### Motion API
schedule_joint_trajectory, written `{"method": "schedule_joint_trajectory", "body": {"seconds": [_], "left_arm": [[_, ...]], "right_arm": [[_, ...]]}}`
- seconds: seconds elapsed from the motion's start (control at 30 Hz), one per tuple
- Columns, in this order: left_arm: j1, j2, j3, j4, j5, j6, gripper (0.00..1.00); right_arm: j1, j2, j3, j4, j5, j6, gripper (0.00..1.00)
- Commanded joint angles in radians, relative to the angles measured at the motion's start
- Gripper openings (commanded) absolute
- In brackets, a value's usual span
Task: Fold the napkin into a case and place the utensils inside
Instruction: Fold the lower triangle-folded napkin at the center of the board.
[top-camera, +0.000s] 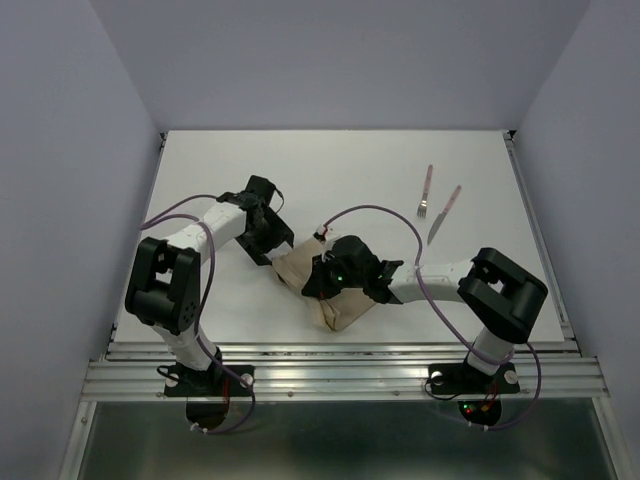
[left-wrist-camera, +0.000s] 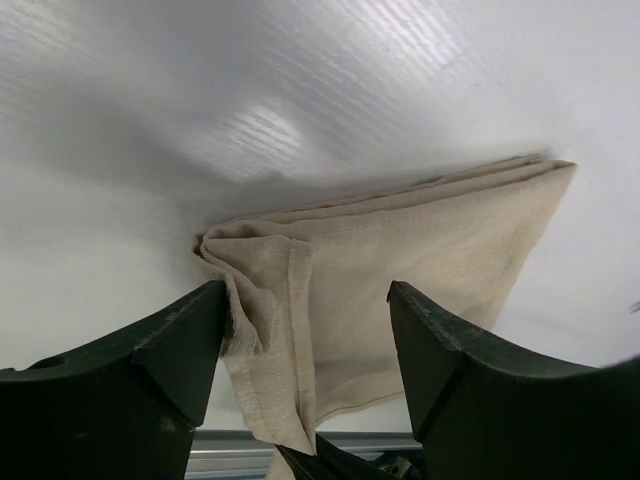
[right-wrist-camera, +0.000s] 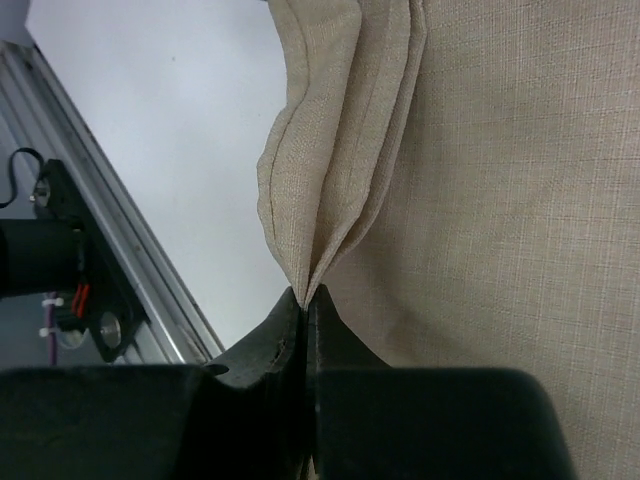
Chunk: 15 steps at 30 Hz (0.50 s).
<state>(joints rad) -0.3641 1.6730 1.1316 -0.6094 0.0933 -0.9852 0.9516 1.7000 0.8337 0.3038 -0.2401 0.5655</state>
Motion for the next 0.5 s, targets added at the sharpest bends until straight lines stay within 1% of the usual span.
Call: {"method": "schedule_joint_trajectory", "body": {"seconds": [0.0,0.23,0.33,0.47], "left_arm": [[0.004,-0.099,0.002,0.066,0.005,0.026,0.80],[0.008,-0.124,0.017,0.042,-0.035,0.036,0.81],[0.013,-0.133,0.010,0.043,-0.033,0.043,0.81],[0.014,-0.145,-0.027,0.054,-0.029,0.056,0.81]], "right_arm": [[-0.025,-0.027,-0.033,0.150,-0.129,0.083,0.01],[-0.095,-0.010,-0.111,0.342,-0.260,0.211,0.01],[-0.108,0.003,-0.131,0.391,-0.286,0.261,0.01],[-0.119,0.026,-0.140,0.419,-0.303,0.270,0.01]]}}
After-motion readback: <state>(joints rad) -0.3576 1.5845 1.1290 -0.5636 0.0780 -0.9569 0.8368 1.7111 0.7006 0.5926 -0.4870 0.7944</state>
